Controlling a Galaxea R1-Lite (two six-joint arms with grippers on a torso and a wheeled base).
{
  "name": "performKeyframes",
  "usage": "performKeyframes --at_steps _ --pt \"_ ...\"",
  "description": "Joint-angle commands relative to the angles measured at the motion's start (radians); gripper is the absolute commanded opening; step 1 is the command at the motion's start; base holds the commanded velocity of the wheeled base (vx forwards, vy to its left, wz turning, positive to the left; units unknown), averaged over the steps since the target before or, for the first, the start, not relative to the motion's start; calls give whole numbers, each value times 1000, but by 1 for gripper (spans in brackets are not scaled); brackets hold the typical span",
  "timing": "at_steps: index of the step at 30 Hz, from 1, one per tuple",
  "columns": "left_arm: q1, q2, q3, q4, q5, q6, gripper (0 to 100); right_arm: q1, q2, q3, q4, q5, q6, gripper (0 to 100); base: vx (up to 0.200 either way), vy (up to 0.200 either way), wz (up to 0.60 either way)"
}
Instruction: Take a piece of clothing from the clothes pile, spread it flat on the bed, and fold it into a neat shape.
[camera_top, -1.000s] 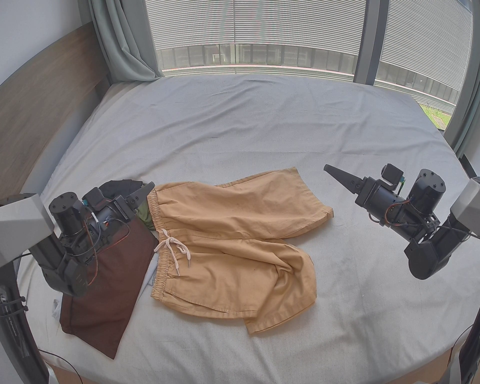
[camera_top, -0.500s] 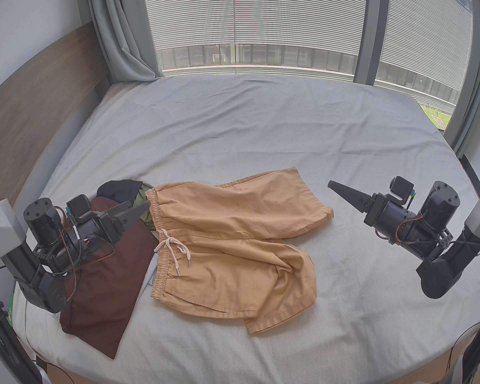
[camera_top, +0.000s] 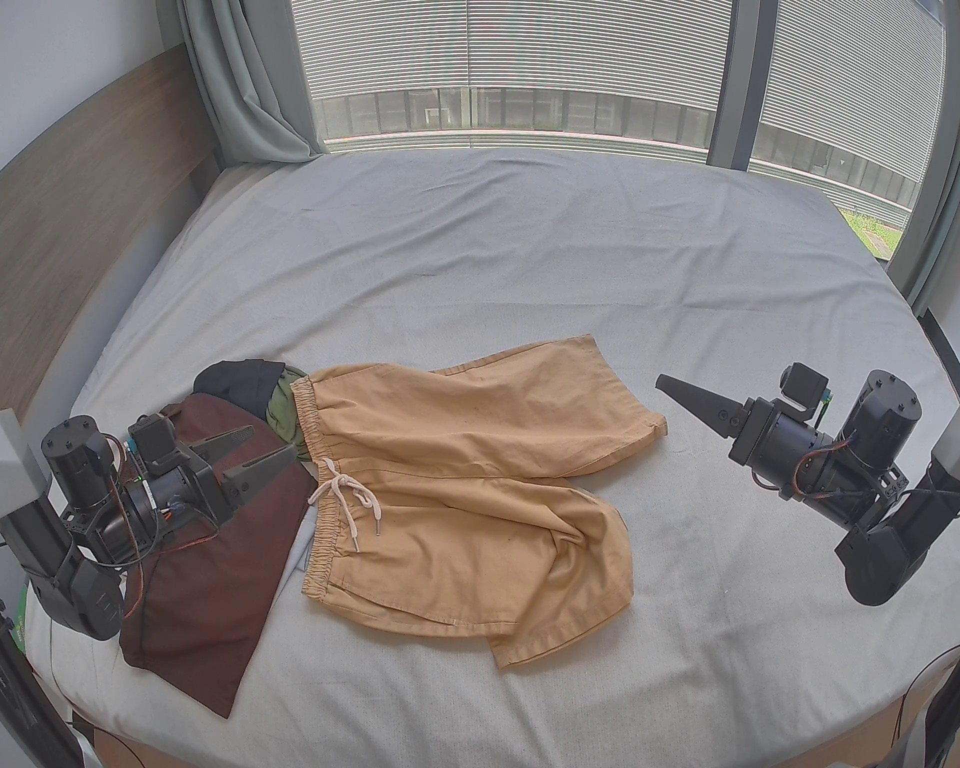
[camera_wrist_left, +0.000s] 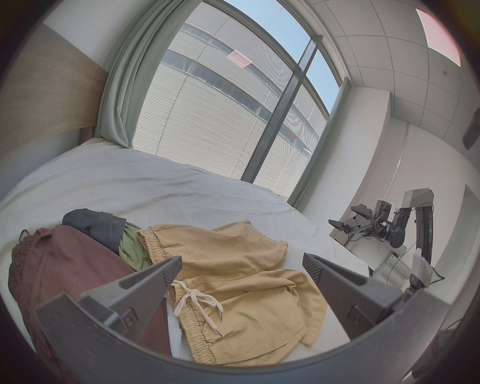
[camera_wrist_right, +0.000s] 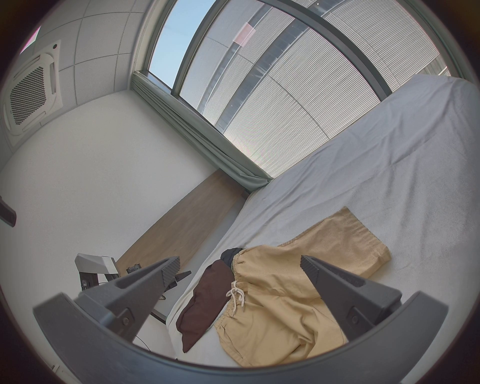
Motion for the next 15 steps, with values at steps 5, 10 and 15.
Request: performKeyframes --at_steps 5,10,15 --pt "0 31 12 0 0 58 100 -1 10 60 5 1 -36 100 0 0 0" --pt "-1 45 13 0 -13 87 100 7 35 83 -4 -2 -42 100 0 0 0" --pt "-3 51 21 0 -17 87 100 4 89 86 -6 -7 -88 100 0 0 0"
